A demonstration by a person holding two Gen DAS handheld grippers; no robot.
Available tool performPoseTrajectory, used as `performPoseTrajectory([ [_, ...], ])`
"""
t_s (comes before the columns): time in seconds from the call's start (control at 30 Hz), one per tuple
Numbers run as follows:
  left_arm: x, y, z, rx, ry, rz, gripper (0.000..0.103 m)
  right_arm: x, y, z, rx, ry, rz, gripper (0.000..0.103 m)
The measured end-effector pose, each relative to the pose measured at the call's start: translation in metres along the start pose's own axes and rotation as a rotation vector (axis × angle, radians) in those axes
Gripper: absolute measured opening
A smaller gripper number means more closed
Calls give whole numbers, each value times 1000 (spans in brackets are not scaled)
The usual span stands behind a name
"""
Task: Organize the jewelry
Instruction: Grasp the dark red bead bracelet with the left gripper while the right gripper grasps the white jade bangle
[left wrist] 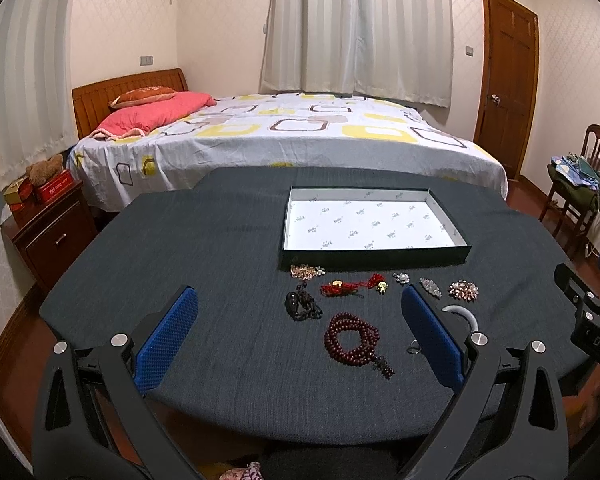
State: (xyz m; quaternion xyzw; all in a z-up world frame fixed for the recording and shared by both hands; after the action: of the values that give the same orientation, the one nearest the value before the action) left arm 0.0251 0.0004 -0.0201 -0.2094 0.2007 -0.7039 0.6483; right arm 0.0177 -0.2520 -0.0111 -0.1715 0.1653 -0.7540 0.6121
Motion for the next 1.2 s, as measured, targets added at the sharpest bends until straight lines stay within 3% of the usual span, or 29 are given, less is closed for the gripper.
performPoseTrajectory([
  [0.37, -13, 42, -21, -65, -16, 25, 99, -15, 44, -33, -51, -23, 63, 97],
  [0.57, -18, 79, -36, -140, -35, 14, 99, -35, 89, -66, -160, -73, 109, 97],
  [0.93, -23, 123, -57, -262, -95, -29, 99, -50, 138, -86, -294, -66, 144, 95],
  [0.97, -22, 126, -58, -268, -92, -34, 99, -52, 140, -87, -300, -69, 148, 93],
  [1.03, -19, 130, -61, -275, -82, -41, 99, -52, 145, -90, -321, -75, 153, 74],
  [1.07, -17, 132, -61, -279, -78, -45, 99, -53, 148, -92, -339, -73, 162, 70],
  [1.2, -13, 140, -64, -290, -75, -59, 99, -55, 150, -94, -345, -83, 155, 70],
])
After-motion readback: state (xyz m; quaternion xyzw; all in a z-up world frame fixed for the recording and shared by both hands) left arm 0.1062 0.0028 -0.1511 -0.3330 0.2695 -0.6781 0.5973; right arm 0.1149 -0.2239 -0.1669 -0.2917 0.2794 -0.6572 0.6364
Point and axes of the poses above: each gripper's, at about its wrist camera, not at the fingertips, and y roughly the way its jaws point, x to its right, z to its top, the point moved 4 cm from there along y, roughly the way its jaws point, and after that the axes turned 4 degrees about -z, right-handed, at the moved point
